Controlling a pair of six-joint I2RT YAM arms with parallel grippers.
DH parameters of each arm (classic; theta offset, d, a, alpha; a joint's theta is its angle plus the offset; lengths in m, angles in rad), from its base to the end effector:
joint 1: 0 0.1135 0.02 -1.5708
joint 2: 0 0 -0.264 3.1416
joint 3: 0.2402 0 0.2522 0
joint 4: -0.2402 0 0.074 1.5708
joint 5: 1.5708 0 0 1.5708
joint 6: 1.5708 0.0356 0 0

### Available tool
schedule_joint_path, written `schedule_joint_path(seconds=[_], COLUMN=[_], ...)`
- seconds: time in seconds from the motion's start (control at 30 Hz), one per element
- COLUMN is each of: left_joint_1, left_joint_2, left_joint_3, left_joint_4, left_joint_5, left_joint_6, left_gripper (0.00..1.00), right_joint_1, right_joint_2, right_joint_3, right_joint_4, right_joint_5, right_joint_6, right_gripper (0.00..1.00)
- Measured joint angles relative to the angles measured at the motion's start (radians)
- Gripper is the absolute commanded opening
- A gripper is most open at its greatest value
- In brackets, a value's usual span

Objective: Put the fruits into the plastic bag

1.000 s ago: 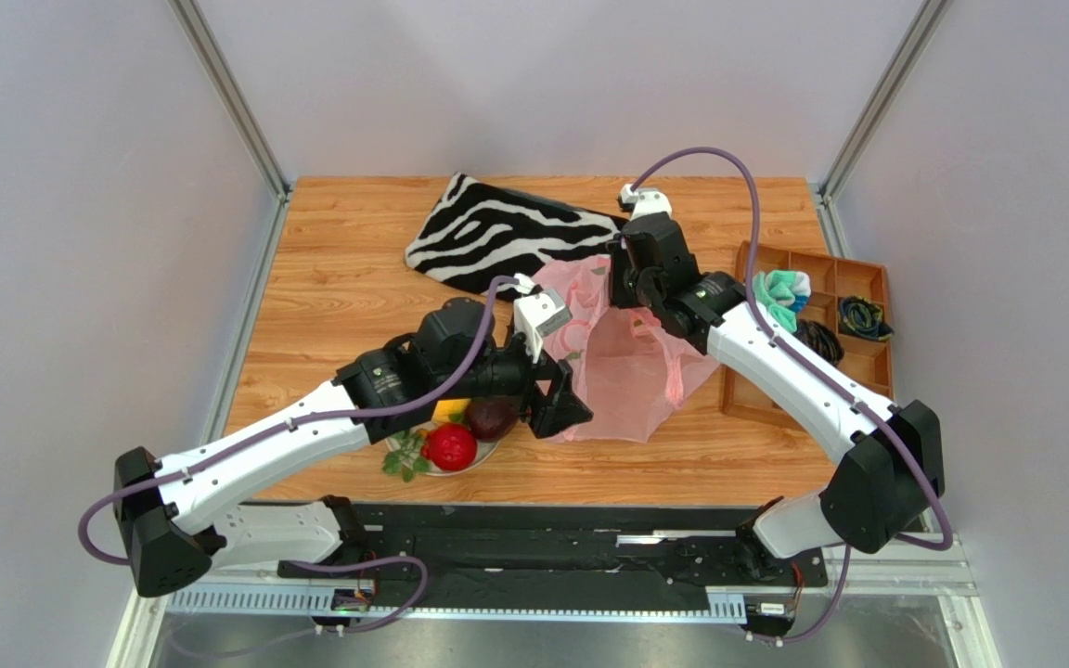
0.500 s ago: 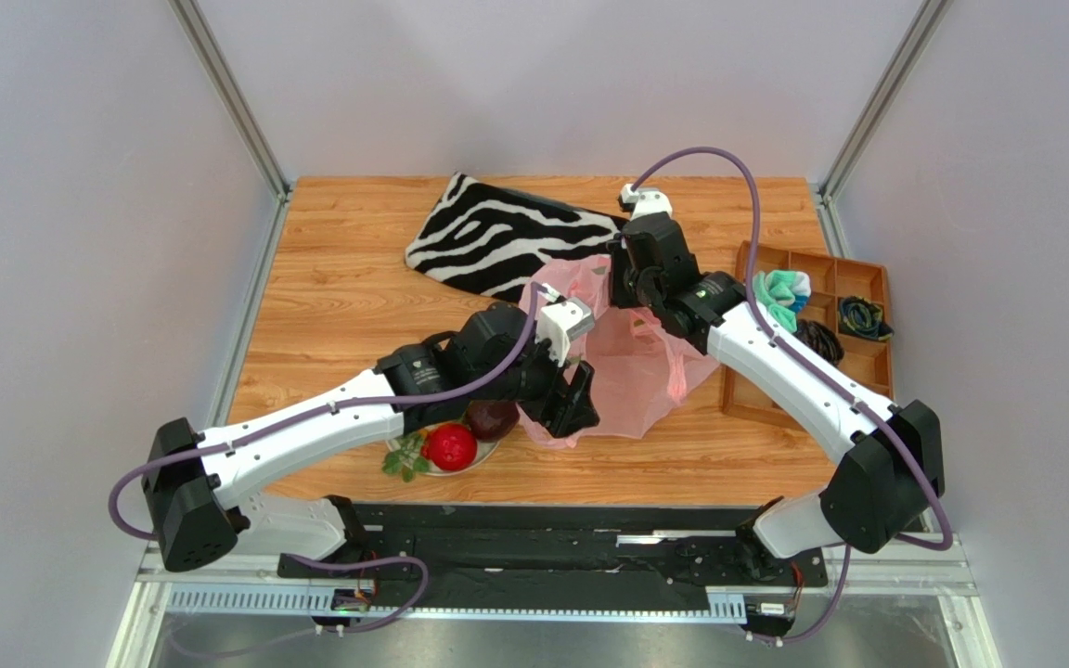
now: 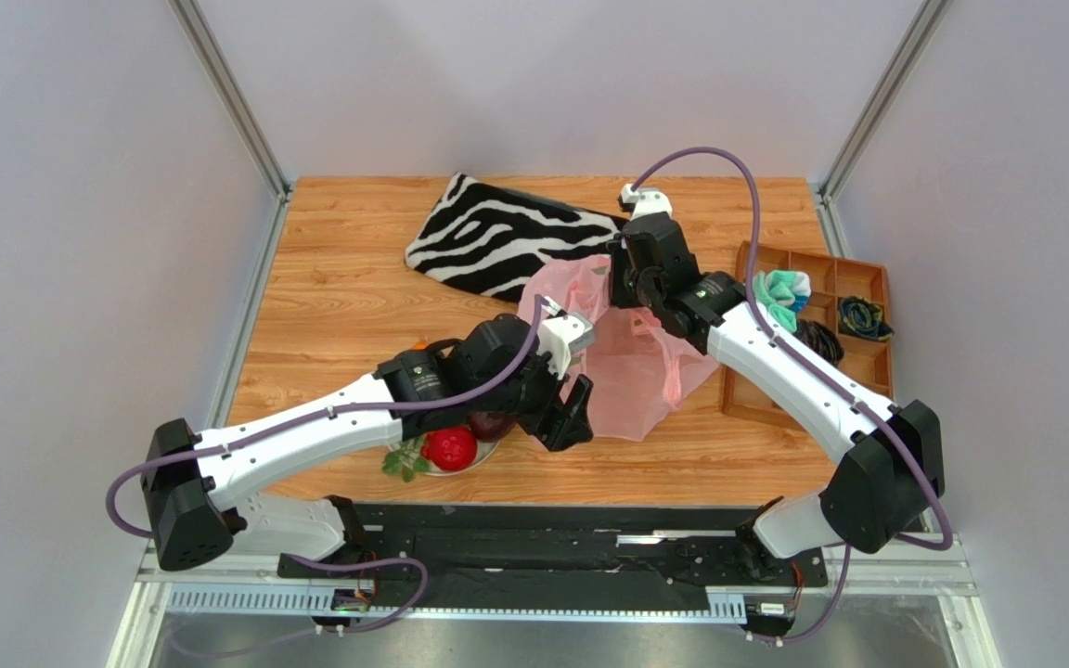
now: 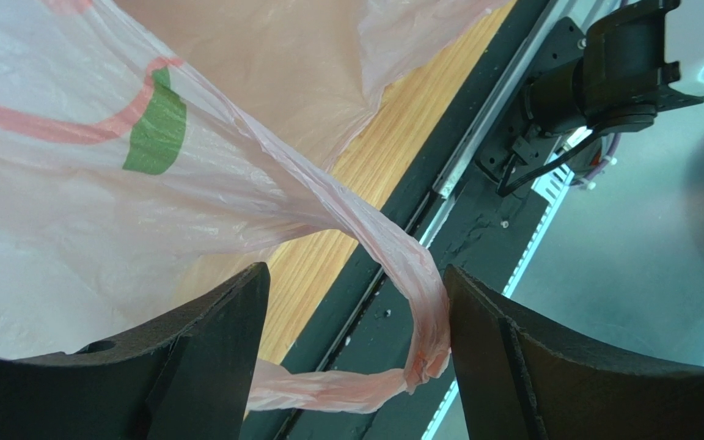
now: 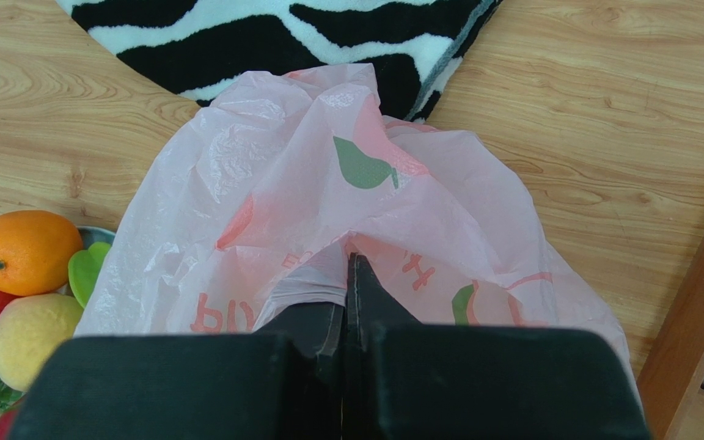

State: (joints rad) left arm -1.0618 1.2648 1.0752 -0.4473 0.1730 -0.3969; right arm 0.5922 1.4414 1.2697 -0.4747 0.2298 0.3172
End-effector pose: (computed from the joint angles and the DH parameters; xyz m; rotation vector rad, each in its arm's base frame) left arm 0.1311 -0.2475 0.3131 0.8757 2.2173 -0.9541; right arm 0.2736 0.1743 0.3271 -0.1767 2.2020 0.2539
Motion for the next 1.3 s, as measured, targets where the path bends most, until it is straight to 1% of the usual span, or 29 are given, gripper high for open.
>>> schedule_joint_path(seconds=[0.2, 0.27, 0.43, 0.47, 0.53, 0.57, 0.63, 0.67, 0.73, 0.77, 0.93, 1.03, 1.13, 1.17, 1.23, 1.27, 1.3], left_joint_1=[-0.003, -0.003, -0.003, -0.003, -0.003, -0.003, -0.003, -0.003, -0.003, -0.003, -0.003, 0.014, 0.073, 0.107, 0.174, 0.204, 0.235], left_joint_2=[-0.012, -0.014, -0.007, 0.001, 0.019, 0.028, 0.037, 0.037, 0.037, 0.037, 0.037, 0.037, 0.031, 0.027, 0.026, 0.026, 0.026], left_joint_3=[-0.002, -0.006, -0.007, -0.007, -0.007, -0.007, -0.007, -0.007, -0.002, 0.002, 0.06, 0.119, 0.142, 0.142, 0.145, 0.147, 0.152], left_joint_4=[-0.036, -0.028, 0.011, 0.021, 0.028, 0.029, 0.029, 0.029, 0.023, 0.018, -0.032, -0.069, -0.079, -0.081, -0.093, -0.097, -0.105], left_joint_5=[-0.016, -0.01, 0.039, 0.053, 0.076, 0.085, 0.097, 0.098, 0.089, 0.08, 0.005, -0.029, -0.018, -0.009, 0.013, 0.026, 0.04], left_joint_6=[-0.013, -0.02, -0.035, -0.037, -0.044, -0.046, -0.049, -0.047, -0.039, -0.039, 0.012, 0.065, 0.103, 0.113, 0.129, 0.135, 0.141], left_gripper=[0.78, 0.76, 0.67, 0.63, 0.57, 0.49, 0.38, 0.23, 0.11, 0.0, 0.0, 0.0, 0.0, 0.0, 0.0, 0.0, 0.0], right_joint_1=[0.0, 0.0, 0.0, 0.0, 0.0, 0.0, 0.0, 0.0, 0.0, 0.0, 0.0, 0.0, 0.0, 0.0, 0.0, 0.0, 0.0], right_joint_2=[0.0, 0.0, 0.0, 0.0, 0.0, 0.0, 0.0, 0.0, 0.0, 0.0, -0.001, -0.01, -0.036, -0.045, -0.069, -0.082, -0.093], right_joint_3=[0.0, 0.0, 0.0, 0.0, 0.0, 0.0, 0.0, 0.0, 0.0, 0.0, 0.0, -0.006, -0.022, -0.027, -0.039, -0.045, -0.05], right_joint_4=[0.0, 0.0, 0.0, 0.0, 0.0, 0.0, 0.0, 0.0, 0.0, 0.0, 0.0, 0.002, 0.0, 0.0, 0.0, 0.0, -0.001], right_joint_5=[0.0, 0.0, 0.0, 0.001, 0.005, 0.006, 0.008, 0.008, 0.01, 0.012, 0.014, 0.015, 0.016, 0.016, 0.013, 0.011, 0.01], right_joint_6=[0.0, 0.0, 0.0, 0.0, 0.0, 0.0, 0.0, 0.0, 0.0, 0.0, -0.001, -0.004, -0.01, -0.011, -0.02, -0.027, -0.031], right_gripper=[0.0, 0.0, 0.0, 0.0, 0.0, 0.0, 0.0, 0.0, 0.0, 0.0, 0.0, 0.06, 0.25, 0.38, 0.51, 0.6, 0.63])
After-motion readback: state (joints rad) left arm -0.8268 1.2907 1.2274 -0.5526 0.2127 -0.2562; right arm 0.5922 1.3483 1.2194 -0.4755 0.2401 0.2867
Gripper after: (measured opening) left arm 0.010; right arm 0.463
